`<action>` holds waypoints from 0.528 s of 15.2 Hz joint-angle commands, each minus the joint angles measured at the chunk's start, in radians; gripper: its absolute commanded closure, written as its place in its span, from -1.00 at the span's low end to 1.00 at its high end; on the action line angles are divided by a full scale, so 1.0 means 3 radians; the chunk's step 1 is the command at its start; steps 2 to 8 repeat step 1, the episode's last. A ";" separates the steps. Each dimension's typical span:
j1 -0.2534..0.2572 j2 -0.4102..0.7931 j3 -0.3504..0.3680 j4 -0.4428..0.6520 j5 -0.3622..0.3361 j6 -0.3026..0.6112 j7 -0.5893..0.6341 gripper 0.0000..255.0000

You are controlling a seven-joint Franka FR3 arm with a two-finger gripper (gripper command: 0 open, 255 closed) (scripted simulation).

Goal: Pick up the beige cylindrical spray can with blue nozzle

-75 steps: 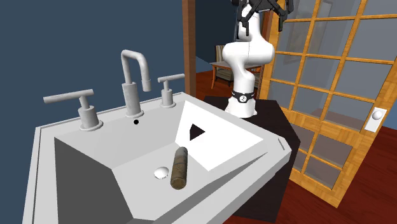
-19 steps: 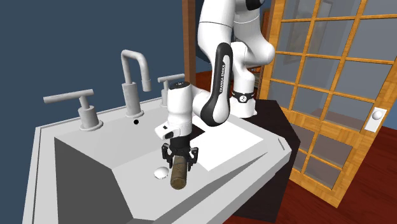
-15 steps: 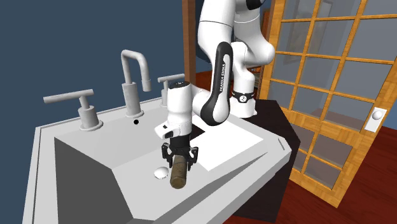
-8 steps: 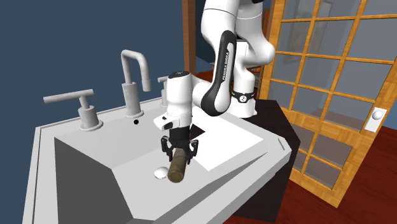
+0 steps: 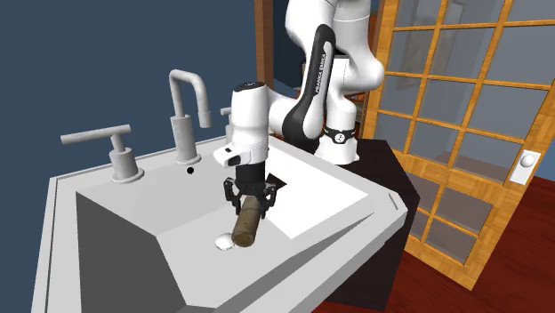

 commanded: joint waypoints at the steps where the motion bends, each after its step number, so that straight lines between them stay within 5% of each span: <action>1: 0.0017 -0.0032 -0.0027 -0.0003 -0.0029 -0.0029 0.0018 1.00; 8: 0.0017 -0.0032 -0.0027 -0.0003 -0.0029 -0.0029 0.0018 1.00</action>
